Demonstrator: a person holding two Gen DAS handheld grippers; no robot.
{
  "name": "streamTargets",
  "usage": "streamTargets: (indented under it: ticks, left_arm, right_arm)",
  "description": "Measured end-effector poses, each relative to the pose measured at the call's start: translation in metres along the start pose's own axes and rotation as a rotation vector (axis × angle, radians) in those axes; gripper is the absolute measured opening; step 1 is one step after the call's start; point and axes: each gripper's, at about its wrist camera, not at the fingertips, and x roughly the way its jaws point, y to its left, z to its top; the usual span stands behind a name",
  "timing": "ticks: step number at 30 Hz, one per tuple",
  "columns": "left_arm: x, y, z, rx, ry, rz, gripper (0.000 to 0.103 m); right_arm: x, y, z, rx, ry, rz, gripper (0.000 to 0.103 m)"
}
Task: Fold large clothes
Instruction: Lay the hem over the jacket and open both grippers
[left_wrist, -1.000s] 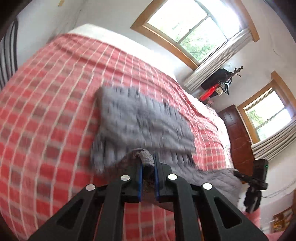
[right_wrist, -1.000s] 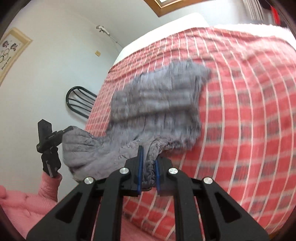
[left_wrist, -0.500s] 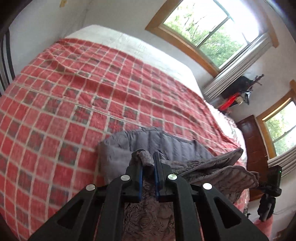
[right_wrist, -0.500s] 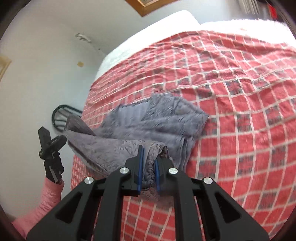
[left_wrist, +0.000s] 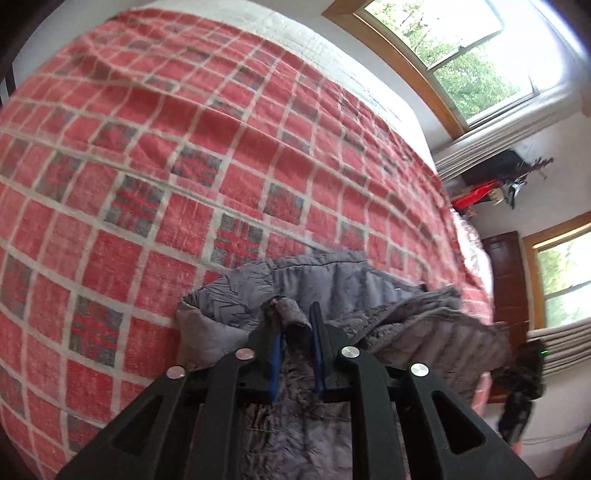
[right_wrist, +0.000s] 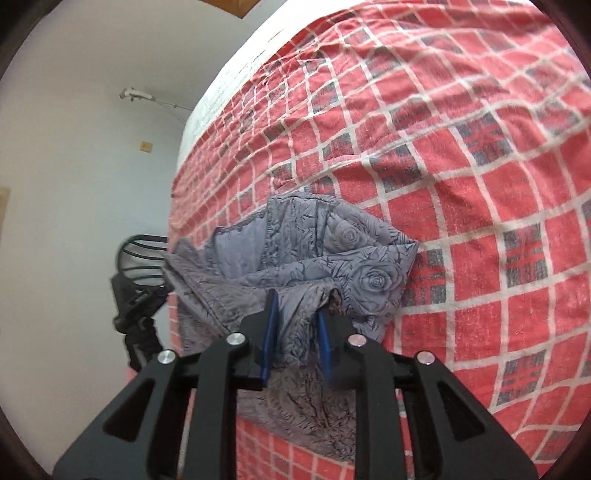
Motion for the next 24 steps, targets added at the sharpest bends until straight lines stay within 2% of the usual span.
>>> streamTargets:
  ticks: [1,3,4,5,9,14,17,19,20,21,23,24]
  left_arm:
    - [-0.006,0.002,0.003,-0.022,0.001,-0.039,0.020]
    - [-0.017,0.007,0.007,-0.060,-0.006,-0.097,0.030]
    - [-0.026,0.008,0.008,-0.071,-0.025,-0.107,0.034]
    - [-0.033,0.008,0.008,-0.068,-0.043,-0.104,0.038]
    - [-0.060,0.007,-0.006,-0.010,-0.091,-0.051,0.041]
    - [-0.048,0.001,-0.057,0.125,-0.034,0.115,0.043]
    - [-0.036,0.002,-0.080,0.148,-0.006,0.145,0.043]
    - [-0.028,0.002,-0.092,0.151,-0.007,0.169,0.043]
    - [-0.026,0.001,-0.095,0.149,-0.006,0.159,0.041]
    - [-0.024,0.000,-0.098,0.148,-0.003,0.151,0.033]
    - [-0.019,-0.004,-0.101,0.154,-0.009,0.168,0.018]
    - [-0.018,-0.008,-0.101,0.170,-0.016,0.182,0.010]
  right_arm:
    - [-0.005,-0.001,0.000,0.004,-0.009,0.012,0.033]
    - [-0.017,-0.002,-0.001,0.002,-0.047,0.021,0.057]
    - [-0.027,0.000,-0.003,-0.010,-0.095,-0.001,0.074]
    - [-0.037,0.003,-0.006,-0.035,-0.135,-0.022,0.072]
    - [-0.040,0.009,-0.024,-0.076,-0.135,-0.086,0.067]
    - [-0.004,0.016,-0.059,-0.153,-0.069,-0.186,0.067]
    - [0.025,0.008,-0.069,-0.136,-0.031,-0.219,0.066]
    - [0.037,0.004,-0.070,-0.121,-0.026,-0.215,0.059]
    - [0.042,0.002,-0.069,-0.119,-0.031,-0.222,0.056]
    - [0.046,0.002,-0.068,-0.117,-0.036,-0.228,0.054]
    - [0.049,0.004,-0.067,-0.114,-0.042,-0.238,0.038]
    - [0.049,0.006,-0.067,-0.121,-0.047,-0.250,0.034]
